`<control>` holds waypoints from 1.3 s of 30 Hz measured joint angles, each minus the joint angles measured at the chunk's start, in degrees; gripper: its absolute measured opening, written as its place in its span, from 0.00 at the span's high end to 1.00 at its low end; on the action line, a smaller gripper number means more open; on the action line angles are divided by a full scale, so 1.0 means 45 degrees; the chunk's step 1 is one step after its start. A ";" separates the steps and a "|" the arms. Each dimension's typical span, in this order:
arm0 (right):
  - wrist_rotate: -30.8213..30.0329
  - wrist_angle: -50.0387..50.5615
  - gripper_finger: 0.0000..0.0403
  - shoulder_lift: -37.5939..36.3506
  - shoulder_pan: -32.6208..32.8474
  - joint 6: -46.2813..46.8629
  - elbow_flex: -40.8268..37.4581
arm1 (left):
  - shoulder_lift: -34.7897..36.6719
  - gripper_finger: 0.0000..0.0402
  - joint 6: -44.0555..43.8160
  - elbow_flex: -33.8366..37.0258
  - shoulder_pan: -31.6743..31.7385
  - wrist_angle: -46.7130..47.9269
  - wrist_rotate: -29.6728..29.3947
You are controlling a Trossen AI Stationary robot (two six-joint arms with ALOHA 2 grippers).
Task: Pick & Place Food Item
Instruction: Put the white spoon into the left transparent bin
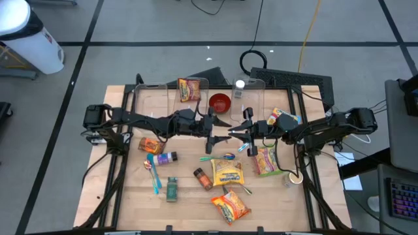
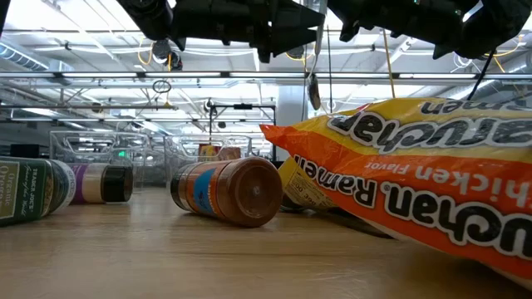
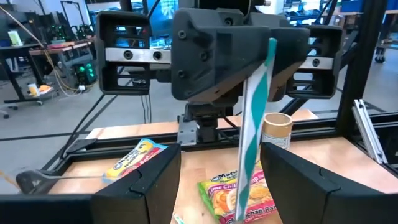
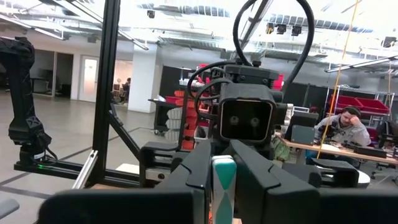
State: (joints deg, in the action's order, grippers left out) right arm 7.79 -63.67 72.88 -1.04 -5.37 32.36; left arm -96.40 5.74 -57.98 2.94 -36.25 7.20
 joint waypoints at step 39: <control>-0.0039 -0.0284 0.92 0.0000 -0.0010 -0.0013 0.0000 | 0.0005 0.97 0.0385 0.0000 -0.0004 -0.0092 -0.0039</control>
State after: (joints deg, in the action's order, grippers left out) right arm 7.62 -64.95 72.88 -1.08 -5.43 32.36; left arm -96.38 7.47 -57.98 2.92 -36.67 7.03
